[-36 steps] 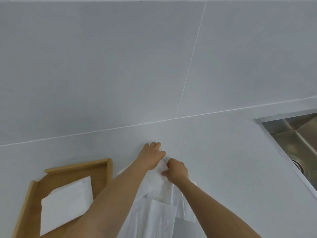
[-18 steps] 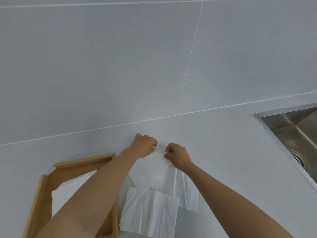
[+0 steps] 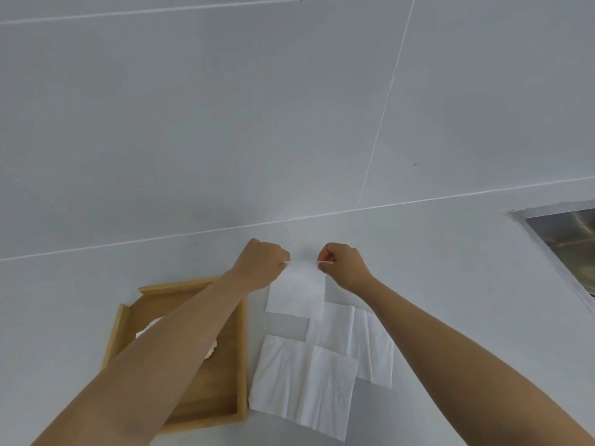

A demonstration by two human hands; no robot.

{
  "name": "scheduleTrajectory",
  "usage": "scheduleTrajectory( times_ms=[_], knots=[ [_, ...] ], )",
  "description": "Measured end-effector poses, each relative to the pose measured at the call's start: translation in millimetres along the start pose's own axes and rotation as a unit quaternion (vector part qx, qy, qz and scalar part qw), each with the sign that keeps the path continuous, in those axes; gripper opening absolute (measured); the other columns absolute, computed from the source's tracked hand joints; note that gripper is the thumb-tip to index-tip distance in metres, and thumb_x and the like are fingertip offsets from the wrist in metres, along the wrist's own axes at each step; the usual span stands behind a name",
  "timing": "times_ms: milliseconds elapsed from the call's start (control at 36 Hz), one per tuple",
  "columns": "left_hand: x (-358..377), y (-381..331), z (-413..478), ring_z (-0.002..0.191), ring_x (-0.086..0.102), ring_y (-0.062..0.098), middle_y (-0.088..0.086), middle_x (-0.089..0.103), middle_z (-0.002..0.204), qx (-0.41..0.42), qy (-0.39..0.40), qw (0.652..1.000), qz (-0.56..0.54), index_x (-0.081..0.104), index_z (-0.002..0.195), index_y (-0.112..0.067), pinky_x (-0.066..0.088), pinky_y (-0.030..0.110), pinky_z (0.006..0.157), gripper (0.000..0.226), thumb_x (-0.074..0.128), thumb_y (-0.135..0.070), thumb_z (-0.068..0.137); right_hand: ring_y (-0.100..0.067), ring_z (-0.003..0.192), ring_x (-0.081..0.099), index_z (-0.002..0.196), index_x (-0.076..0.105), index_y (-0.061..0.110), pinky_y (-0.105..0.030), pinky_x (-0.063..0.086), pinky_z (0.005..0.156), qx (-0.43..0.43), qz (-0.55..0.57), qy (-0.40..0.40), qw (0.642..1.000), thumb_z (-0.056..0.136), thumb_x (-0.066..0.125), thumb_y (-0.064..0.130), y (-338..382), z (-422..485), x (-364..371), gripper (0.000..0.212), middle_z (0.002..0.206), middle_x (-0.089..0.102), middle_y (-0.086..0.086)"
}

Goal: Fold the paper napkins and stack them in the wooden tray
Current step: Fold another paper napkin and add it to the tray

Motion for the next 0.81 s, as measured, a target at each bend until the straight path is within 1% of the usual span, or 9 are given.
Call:
scheduleTrajectory(
  times_ms=[56,167,250,306,389,500,583,667,806],
  knots=[
    [6,0,-6,0.070,0.051,0.024,0.009,0.065,0.082,0.008,0.012,1.000,0.014,0.053,0.071,-0.014,0.030,0.028,0.069,0.028,0.036,-0.014,0.093,-0.016,0.079,0.053,0.085,0.064,0.000,-0.023,0.041,0.066,-0.001,-0.011,0.021,1.000,0.080,0.057,0.003,-2,-3,6,0.009,0.093,0.067,-0.015],
    [23,-2,-20,0.083,0.058,0.023,0.008,0.069,0.098,0.030,0.053,0.997,0.052,0.063,0.093,-0.010,0.037,0.032,0.079,0.033,0.031,-0.016,0.094,-0.018,0.079,0.054,0.077,0.058,0.011,-0.022,0.043,0.061,0.011,-0.033,0.081,0.996,0.080,0.060,0.002,-8,-12,19,0.009,0.086,0.061,-0.008],
    [37,-2,-30,0.098,0.059,0.023,0.005,0.067,0.110,0.035,0.103,0.992,0.070,0.062,0.109,-0.015,0.036,0.033,0.089,0.035,0.030,-0.019,0.096,-0.022,0.088,0.060,0.085,0.064,0.004,-0.029,0.048,0.076,0.016,-0.057,0.126,0.990,0.079,0.064,0.003,-13,-19,27,0.007,0.098,0.067,-0.014],
    [45,1,-34,0.106,0.056,0.022,0.004,0.064,0.117,0.030,0.140,0.987,0.067,0.059,0.114,-0.017,0.035,0.033,0.094,0.031,0.035,-0.023,0.095,-0.026,0.098,0.062,0.093,0.065,0.000,-0.031,0.049,0.083,0.021,-0.073,0.154,0.985,0.078,0.067,0.005,-16,-22,31,0.017,0.107,0.067,-0.015],
    [52,8,-38,0.113,0.053,0.021,0.004,0.061,0.123,0.012,0.188,0.981,0.040,0.056,0.119,-0.018,0.034,0.034,0.097,0.035,0.049,-0.034,0.088,-0.025,0.099,0.060,0.100,0.063,0.003,-0.026,0.044,0.078,0.033,-0.084,0.187,0.978,0.076,0.071,0.013,-22,-24,35,0.027,0.112,0.065,-0.013],
    [48,21,-33,0.110,0.055,0.021,0.003,0.062,0.120,-0.042,0.175,0.983,-0.025,0.056,0.118,-0.017,0.037,0.034,0.095,0.047,0.051,-0.049,0.085,-0.022,0.095,0.057,0.109,0.057,0.010,-0.025,0.040,0.076,0.051,-0.078,0.156,0.983,0.079,0.069,0.019,-29,-15,31,0.034,0.114,0.063,-0.012],
    [43,27,-24,0.110,0.055,0.022,0.006,0.061,0.122,-0.081,0.137,0.985,-0.072,0.055,0.118,-0.014,0.039,0.035,0.094,0.038,0.043,-0.039,0.092,-0.017,0.087,0.052,0.115,0.052,0.011,-0.025,0.040,0.075,0.060,-0.082,0.121,0.987,0.081,0.065,0.019,-33,-6,30,0.037,0.115,0.061,-0.013],
    [46,28,-14,0.118,0.050,0.024,0.007,0.054,0.130,-0.110,0.124,0.982,-0.090,0.048,0.125,-0.015,0.037,0.037,0.099,0.035,0.042,-0.029,0.094,-0.023,0.098,0.055,0.120,0.048,0.010,-0.029,0.043,0.082,0.068,-0.099,0.102,0.988,0.083,0.063,0.017,-35,2,33,0.041,0.118,0.058,-0.013],
    [62,24,1,0.124,0.042,0.026,0.008,0.044,0.136,-0.132,0.131,0.977,-0.100,0.041,0.130,-0.017,0.034,0.039,0.101,0.038,0.043,-0.027,0.093,-0.027,0.114,0.051,0.125,0.045,0.011,-0.036,0.044,0.093,0.072,-0.122,0.086,0.986,0.085,0.060,0.016,-35,14,42,0.044,0.126,0.052,-0.012]
  ],
)
Point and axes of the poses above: each hand's wrist, its own z-axis towards the middle knuckle, its own x-axis out of the palm, y = z × x, the point moved 5 cm from there along z, towards the middle knuckle
